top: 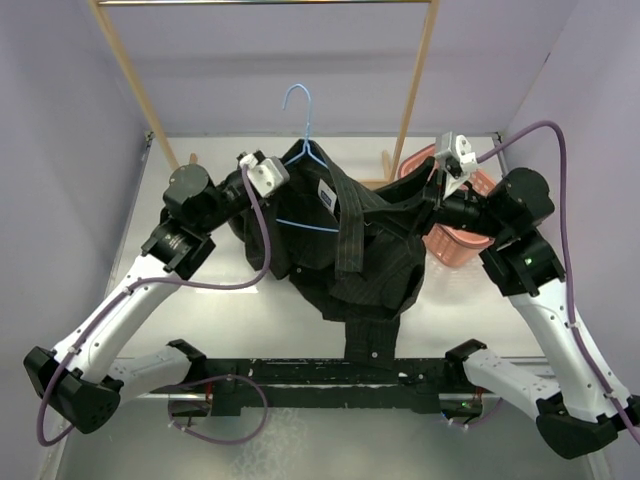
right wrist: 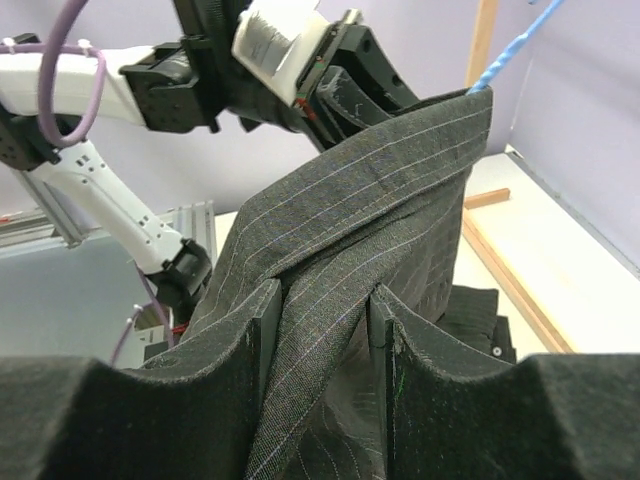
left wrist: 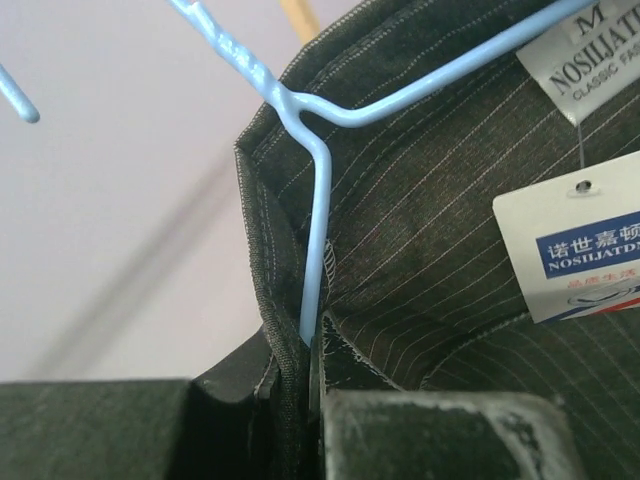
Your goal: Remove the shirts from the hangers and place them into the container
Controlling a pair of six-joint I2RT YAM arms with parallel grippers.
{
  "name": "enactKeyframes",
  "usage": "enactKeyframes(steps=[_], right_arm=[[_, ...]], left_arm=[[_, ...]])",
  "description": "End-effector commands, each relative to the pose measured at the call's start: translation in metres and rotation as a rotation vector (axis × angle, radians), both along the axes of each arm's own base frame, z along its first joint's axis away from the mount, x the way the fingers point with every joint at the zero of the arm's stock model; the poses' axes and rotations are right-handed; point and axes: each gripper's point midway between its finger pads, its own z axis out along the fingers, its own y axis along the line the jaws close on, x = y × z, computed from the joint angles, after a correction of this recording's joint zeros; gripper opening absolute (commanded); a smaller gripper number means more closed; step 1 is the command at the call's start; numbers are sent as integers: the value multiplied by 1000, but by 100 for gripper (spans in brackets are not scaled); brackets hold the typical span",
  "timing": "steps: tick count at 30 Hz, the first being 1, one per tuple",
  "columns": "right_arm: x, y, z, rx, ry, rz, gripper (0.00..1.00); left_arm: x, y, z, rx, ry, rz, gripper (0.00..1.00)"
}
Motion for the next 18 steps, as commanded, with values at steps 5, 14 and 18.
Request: enactKeyframes(steps=[5,14,18], right_arm=[[29,-7,-10,-51,-9,-180,24],[56,-43,-16,-97,42,-469,65],[63,-64,-6,-84,38,-599,65]], left_arm=[[22,73,53,-44,-345,455,0],[17,75,48,-12,-522,475,0],[17,73,44,4,-519,468,0]])
